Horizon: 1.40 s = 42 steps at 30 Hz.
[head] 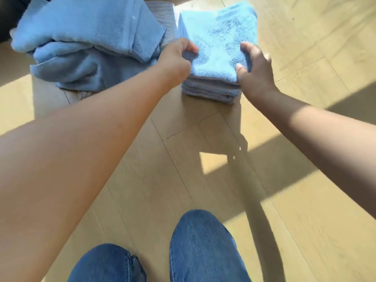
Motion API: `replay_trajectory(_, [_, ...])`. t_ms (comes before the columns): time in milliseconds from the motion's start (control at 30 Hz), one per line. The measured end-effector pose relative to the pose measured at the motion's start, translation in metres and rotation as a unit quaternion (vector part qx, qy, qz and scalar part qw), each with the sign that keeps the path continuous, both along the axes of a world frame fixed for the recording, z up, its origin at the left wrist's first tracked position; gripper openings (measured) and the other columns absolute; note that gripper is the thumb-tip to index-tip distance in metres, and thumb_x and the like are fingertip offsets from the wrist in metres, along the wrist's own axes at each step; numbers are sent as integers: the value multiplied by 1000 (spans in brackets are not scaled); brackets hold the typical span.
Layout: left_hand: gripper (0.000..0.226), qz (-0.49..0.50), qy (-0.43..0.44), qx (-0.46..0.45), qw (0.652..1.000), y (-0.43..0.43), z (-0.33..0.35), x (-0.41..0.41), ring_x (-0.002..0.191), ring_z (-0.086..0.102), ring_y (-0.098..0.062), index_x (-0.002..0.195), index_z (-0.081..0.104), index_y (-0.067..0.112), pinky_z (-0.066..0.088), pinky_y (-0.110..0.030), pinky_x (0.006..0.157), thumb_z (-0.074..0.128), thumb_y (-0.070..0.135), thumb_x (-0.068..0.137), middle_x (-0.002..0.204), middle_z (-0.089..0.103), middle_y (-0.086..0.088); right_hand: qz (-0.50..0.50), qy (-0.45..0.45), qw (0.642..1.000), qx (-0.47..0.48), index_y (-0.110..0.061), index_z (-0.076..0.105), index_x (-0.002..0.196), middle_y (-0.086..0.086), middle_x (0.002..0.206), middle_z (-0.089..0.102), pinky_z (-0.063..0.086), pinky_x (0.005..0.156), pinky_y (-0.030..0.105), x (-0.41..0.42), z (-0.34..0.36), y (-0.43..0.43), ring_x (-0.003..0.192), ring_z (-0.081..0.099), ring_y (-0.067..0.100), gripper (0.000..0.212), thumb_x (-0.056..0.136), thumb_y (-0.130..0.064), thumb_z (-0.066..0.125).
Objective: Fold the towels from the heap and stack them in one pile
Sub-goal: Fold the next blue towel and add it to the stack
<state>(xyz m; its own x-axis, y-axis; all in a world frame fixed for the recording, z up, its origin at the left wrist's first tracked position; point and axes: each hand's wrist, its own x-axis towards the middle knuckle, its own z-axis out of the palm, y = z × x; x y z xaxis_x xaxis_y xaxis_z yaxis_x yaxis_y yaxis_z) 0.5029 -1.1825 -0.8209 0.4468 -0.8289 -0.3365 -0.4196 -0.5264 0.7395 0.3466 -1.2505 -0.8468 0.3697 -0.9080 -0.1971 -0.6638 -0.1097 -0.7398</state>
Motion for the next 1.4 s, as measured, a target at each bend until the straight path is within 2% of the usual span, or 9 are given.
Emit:
replay_trajectory(133, [54, -32, 17, 8, 999, -32, -18, 2, 60, 39, -6, 106, 54, 19, 31, -12, 44, 28, -16, 75, 97, 48, -5, -28, -13, 1000, 5, -15, 41, 136, 11, 135, 36, 14, 81, -15, -1, -14, -25, 127, 43, 10, 46, 91, -3, 44])
replay_trajectory(267, [47, -17, 17, 20, 1000, -51, -36, 7, 58, 38, -9, 94, 49, 20, 26, -11, 38, 28, -15, 72, 82, 48, -1, -48, -16, 999, 15, -16, 41, 136, 11, 133, 37, 13, 81, -15, 4, -33, -37, 125, 44, 11, 46, 91, -5, 45])
replay_trajectory(500, [48, 6, -5, 87, 996, -42, -90, 9, 103, 54, -34, 122, 53, 8, 42, -27, 68, 35, -10, 81, 126, 47, -21, -26, 55, 990, 126, -24, 31, 142, 9, 139, 36, 24, 101, 15, 3, -70, -39, 127, 42, 18, 52, 93, -18, 47])
replay_trajectory(600, [47, 19, -6, 77, 997, -38, -97, 11, 102, 55, -37, 123, 54, 9, 46, -31, 76, 36, -9, 83, 118, 48, -16, -27, 53, 991, 124, -24, 32, 140, 10, 138, 39, 25, 100, 16, 2, -74, -37, 127, 42, 20, 51, 92, -20, 49])
replay_trajectory(767, [49, 47, 1, 25, 999, -41, -93, 16, 83, 42, -19, 118, 57, 8, 33, -18, 67, 34, -11, 79, 102, 45, -5, -74, -3, 997, 26, -14, 41, 133, 11, 132, 46, 27, 101, 20, 10, -62, -21, 123, 45, 23, 43, 90, -13, 47])
replay_trajectory(967, [42, 13, -8, 45, 999, -30, -98, 14, 118, 49, -23, 120, 57, 11, 29, -10, 79, 38, -5, 87, 128, 51, -14, -89, 73, 990, 82, -22, 33, 140, 14, 132, 42, 27, 96, 24, 3, -76, -5, 121, 45, 28, 45, 95, -20, 40])
replay_trajectory(1067, [37, 11, 4, 51, 999, -28, -93, 18, 112, 53, -26, 122, 56, 11, 38, -17, 81, 39, 1, 91, 125, 53, -15, -73, 95, 990, 79, -23, 32, 140, 16, 131, 41, 27, 100, 25, 5, -73, -9, 123, 42, 30, 46, 95, -20, 40])
replay_trajectory(1200, [35, 35, 32, 57, 997, -20, -86, 28, 73, 49, -13, 117, 57, 5, 34, -10, 50, 39, -2, 88, 89, 53, -5, -85, 183, 979, 8, -22, 38, 136, 12, 133, 37, 24, 103, 31, 12, -63, -10, 128, 32, 28, 46, 90, -20, 45])
replay_trajectory(1400, [35, 52, -77, 66, 994, 17, -75, 73, 111, 53, -27, 113, 59, 5, 41, -28, 91, 38, 0, 85, 120, 57, -14, 36, 188, 969, -155, -19, 48, 128, 9, 131, 43, 19, 100, 33, 51, -40, 4, 126, 35, 27, 49, 79, -9, 47])
